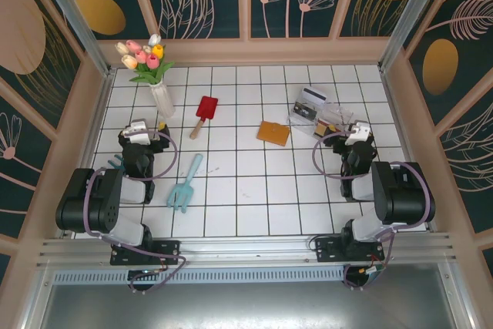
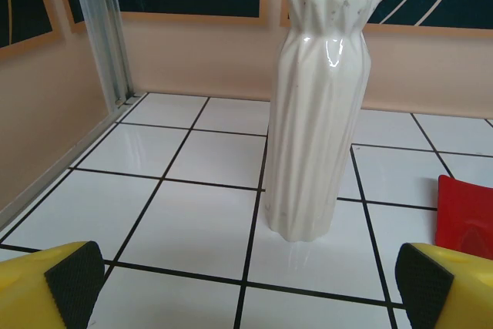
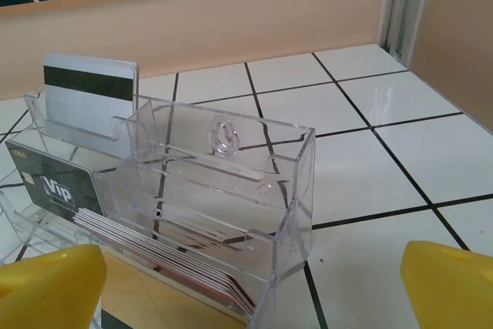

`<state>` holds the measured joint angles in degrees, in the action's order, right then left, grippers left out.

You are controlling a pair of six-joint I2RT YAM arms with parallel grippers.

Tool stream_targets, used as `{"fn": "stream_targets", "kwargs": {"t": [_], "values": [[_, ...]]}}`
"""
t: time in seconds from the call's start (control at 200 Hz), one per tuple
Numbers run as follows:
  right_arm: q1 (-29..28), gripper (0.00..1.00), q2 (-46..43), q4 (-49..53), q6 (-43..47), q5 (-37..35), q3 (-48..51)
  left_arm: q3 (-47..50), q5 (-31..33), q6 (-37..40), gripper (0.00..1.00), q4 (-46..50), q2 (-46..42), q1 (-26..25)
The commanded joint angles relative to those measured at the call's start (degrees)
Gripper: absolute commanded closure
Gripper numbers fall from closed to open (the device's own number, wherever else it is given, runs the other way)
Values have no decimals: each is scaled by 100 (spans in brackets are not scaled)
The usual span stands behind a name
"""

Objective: Take the credit cards out of the card holder

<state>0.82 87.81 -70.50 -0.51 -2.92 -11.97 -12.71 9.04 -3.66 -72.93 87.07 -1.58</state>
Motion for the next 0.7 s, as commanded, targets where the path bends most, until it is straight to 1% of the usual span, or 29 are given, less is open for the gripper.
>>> {"fn": "stream_targets", "kwargs": {"t": [0.0, 0.696], "values": [[51, 1, 51, -148, -72, 104, -106, -32, 18, -62, 1, -126, 22, 44], [84, 1, 51, -120, -80, 169, -115, -46, 19, -57, 1, -109, 25, 43]]}}
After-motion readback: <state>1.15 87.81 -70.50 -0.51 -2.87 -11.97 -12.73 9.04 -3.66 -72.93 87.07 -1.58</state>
